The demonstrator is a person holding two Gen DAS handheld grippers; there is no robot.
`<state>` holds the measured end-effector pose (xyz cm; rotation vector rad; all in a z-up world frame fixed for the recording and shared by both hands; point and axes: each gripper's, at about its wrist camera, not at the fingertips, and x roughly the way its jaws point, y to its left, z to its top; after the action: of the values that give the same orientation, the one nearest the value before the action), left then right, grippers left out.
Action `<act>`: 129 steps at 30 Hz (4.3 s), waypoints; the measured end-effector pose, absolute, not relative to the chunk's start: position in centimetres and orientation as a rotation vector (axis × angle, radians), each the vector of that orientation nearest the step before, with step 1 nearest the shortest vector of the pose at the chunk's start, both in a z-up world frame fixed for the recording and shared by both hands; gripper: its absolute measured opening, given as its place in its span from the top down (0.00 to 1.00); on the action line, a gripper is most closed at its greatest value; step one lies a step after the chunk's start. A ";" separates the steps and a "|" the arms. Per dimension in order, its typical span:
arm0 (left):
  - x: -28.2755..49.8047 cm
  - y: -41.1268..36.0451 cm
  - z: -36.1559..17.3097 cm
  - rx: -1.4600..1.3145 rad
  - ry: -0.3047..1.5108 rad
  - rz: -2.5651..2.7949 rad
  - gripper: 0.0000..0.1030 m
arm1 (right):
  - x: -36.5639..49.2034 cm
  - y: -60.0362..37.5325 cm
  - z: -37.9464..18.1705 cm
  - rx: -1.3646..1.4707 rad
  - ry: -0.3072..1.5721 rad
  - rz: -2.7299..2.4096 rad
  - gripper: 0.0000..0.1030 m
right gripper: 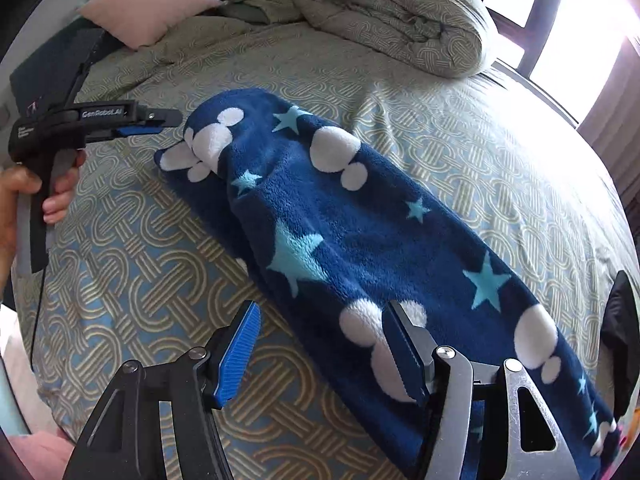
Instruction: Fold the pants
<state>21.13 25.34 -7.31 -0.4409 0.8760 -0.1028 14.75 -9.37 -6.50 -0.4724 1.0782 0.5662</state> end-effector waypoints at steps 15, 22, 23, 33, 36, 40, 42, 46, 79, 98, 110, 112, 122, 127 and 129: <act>21.4 27.0 -1.0 -0.211 0.814 -0.016 0.90 | 17.3 -10.5 -7.3 -0.335 1.133 0.497 0.37; 20.4 28.6 -6.3 -0.293 0.957 -0.011 0.82 | 16.3 -10.9 -8.0 -0.364 1.146 0.527 0.37; 19.9 28.1 -6.4 -0.289 0.961 -0.021 0.77 | 16.3 -11.1 -8.0 -0.374 1.144 0.528 0.37; 16.5 23.7 -7.5 -0.432 0.944 -0.184 0.60 | 22.8 -7.9 -4.4 -0.347 1.098 0.632 0.37; 17.1 23.7 -8.9 -0.537 0.958 -0.170 0.60 | 27.6 -4.0 -2.0 -0.325 1.060 0.695 0.37; 17.3 24.6 -10.6 -0.673 0.936 -0.133 0.60 | 32.9 3.4 -2.3 -0.343 1.112 0.860 0.35; 17.2 24.9 -11.1 -0.715 0.926 -0.140 0.59 | 34.4 7.0 -4.5 -0.396 1.159 0.918 0.31; 17.4 25.5 -11.3 -0.765 0.898 -0.165 0.59 | 35.9 11.8 -10.9 -0.489 1.322 0.963 0.31; 12.1 28.0 -8.2 -0.861 0.721 -0.259 0.41 | 29.6 11.3 -0.3 -0.302 1.026 1.388 0.92; 12.9 28.1 -8.3 -0.732 0.757 -0.157 0.25 | 36.7 13.5 -11.6 -0.418 1.184 0.898 0.70; 20.7 27.9 -7.7 -0.552 0.830 -0.223 0.92 | 30.9 5.9 -7.4 -0.428 1.160 0.943 0.46; 19.5 27.4 -4.8 -0.531 0.761 -0.242 0.92 | 30.0 3.6 -7.0 -0.331 1.183 0.912 0.46; 17.1 29.4 -9.0 -0.388 0.937 0.068 0.86 | 25.3 -4.8 -3.9 -0.113 1.127 0.796 0.46; 14.9 29.8 -8.5 -0.324 0.925 0.178 0.85 | 21.8 -9.8 -3.4 -0.097 1.129 0.720 0.46; 14.8 29.9 -7.6 -0.332 0.910 0.163 0.85 | 21.1 -11.9 -3.3 -0.116 1.123 0.671 0.45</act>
<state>14.78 29.87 -7.64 -0.3323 0.9102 0.1634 21.06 -11.93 -3.34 -0.1156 1.1230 0.6708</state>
